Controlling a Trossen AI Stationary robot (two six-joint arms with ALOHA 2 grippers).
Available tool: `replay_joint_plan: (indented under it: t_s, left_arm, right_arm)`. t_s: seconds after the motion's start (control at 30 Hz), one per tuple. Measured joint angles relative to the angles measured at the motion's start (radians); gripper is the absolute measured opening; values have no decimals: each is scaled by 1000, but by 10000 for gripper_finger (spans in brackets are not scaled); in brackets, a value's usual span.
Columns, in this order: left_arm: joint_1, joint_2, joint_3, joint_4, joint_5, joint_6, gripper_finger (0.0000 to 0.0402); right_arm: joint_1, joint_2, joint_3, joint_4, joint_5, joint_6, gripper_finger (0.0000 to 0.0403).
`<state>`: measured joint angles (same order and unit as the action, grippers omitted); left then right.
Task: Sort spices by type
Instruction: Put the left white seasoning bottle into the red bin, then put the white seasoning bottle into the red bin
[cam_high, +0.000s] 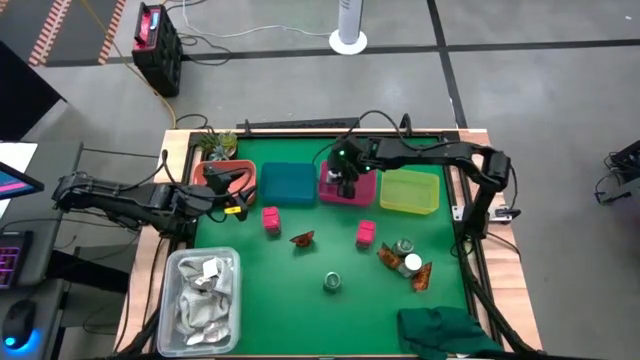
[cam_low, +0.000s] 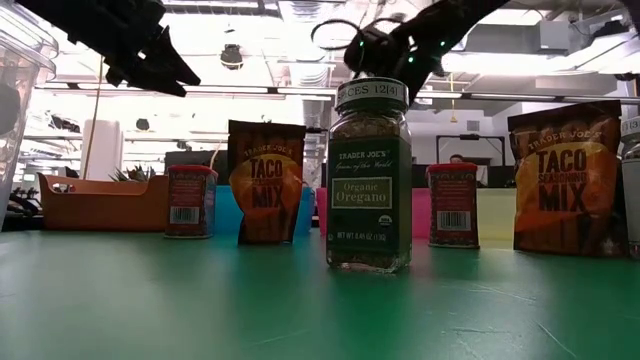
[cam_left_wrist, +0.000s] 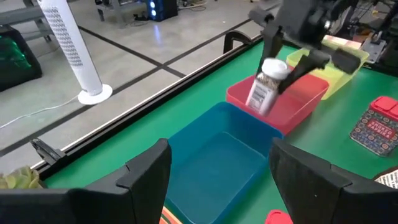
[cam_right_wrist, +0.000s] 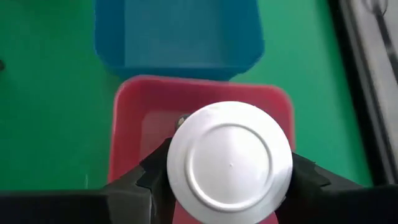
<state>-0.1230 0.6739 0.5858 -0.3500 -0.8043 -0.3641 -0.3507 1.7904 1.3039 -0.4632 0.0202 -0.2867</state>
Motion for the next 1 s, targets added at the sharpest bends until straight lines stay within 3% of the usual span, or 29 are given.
replay_joint_plan:
  t_s: [0.67,0.87,1.0]
  left_arm:
    - [0,0,0,-6,5,0,256]
    - [0,0,0,-11,5,0,256]
    - [0,0,0,-20,6,0,256]
  right_arm:
    - [0,12,14,-62,1,17,314]
    - [-3,-90,34,-144,8,39,348]
    - [44,-187,32,-299,13,145,360]
